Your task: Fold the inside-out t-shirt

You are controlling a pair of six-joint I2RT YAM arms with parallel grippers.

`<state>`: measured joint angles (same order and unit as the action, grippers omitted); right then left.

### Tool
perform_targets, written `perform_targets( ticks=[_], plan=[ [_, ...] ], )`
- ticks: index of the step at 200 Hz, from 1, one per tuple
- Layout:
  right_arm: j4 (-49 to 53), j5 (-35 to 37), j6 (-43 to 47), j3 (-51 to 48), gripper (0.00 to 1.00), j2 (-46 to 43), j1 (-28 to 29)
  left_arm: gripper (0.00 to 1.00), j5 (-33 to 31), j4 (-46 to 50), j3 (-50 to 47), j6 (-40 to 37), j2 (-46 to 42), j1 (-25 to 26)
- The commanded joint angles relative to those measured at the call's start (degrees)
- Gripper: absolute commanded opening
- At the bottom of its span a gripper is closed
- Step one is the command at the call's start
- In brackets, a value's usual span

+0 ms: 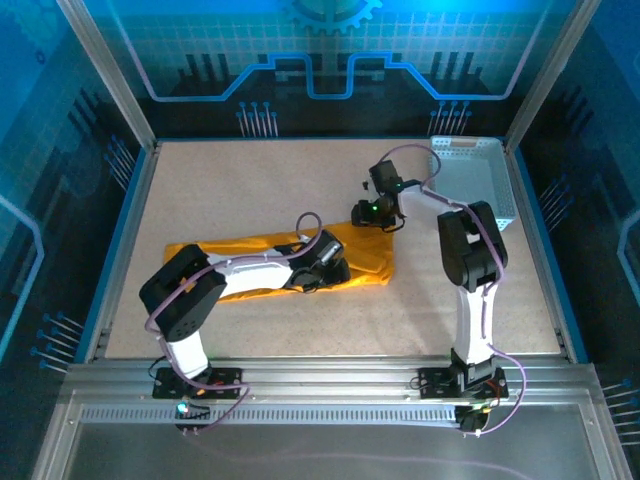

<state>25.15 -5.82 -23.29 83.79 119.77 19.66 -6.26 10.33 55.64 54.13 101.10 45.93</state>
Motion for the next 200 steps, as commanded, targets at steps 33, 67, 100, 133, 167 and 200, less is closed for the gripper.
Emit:
perform_targets(
  ticks=[33,67,100,133,167,200],
  plan=[
    [1.15,3.21,-6.15,-8.79,0.43,-4.7,-4.6,0.73,-0.96,3.88,-3.57,-0.42,-0.17,2.89],
    [2.03,9.57,-9.74,-16.27,0.43,-12.5,-4.83,0.73,-3.4,8.8,1.12,-4.37,1.51,3.89],
    [-0.46,10.29,-12.36,-27.82,0.43,-21.42,-7.45,0.73,-0.69,5.31,-0.75,-6.09,0.14,3.46],
    [-3.25,9.29,-13.73,-37.9,0.43,-31.04,-7.79,0.73,1.39,6.37,-2.38,-8.41,-3.55,4.02],
    [-1.06,8.74,-9.18,-37.03,0.45,-35.61,-5.58,0.75,-0.1,9.95,-6.05,-7.96,-15.2,4.0],
    [2.79,10.4,-6.08,-33.71,0.49,-37.07,-7.75,0.75,-0.71,15.02,-1.77,-9.42,-17.43,4.5]
  ],
)
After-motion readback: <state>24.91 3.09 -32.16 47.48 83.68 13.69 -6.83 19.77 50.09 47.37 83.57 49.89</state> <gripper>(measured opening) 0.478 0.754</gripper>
